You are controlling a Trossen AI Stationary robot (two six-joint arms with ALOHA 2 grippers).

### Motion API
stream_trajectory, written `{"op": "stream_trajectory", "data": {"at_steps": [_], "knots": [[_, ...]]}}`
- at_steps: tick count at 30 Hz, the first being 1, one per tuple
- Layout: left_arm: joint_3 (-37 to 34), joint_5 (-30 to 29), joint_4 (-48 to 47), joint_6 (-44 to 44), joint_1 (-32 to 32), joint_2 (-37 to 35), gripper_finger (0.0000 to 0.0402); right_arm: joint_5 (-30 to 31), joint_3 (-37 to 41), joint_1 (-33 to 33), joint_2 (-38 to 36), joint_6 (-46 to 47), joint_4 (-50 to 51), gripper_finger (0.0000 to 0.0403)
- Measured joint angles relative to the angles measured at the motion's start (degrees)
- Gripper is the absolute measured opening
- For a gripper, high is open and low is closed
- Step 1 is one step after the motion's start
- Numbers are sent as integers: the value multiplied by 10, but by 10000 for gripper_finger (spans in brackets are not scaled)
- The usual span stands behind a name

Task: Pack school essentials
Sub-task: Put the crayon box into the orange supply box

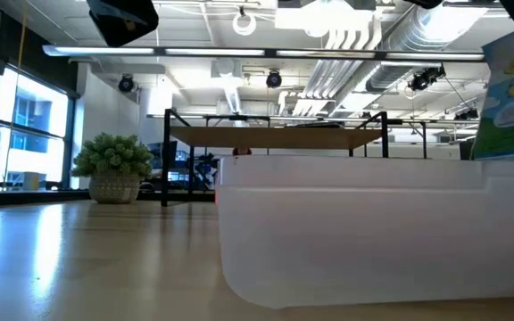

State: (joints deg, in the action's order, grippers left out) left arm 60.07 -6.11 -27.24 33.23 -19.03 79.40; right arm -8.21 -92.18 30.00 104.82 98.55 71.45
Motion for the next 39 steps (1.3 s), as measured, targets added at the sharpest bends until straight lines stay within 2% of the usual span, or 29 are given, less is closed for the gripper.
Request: {"op": "stream_trajectory", "data": {"at_steps": [6,14,19,26,33,39], "knots": [[0,-6,0,0,0,0,133,0,-1,0,-5,9,-14,0],[0,-8,0,-5,0,0,133,47,-1,-3,-4,20,-85,0],[0,-10,0,-5,0,0,133,49,-1,-11,13,-3,-105,0],[0,-19,-2,-5,0,0,133,40,-1,-11,5,-9,-88,0],[0,-20,-2,-5,0,1,133,29,-1,-6,-17,21,-25,0],[0,-19,-5,-10,0,1,133,17,-1,-9,-6,31,-41,0]]}}
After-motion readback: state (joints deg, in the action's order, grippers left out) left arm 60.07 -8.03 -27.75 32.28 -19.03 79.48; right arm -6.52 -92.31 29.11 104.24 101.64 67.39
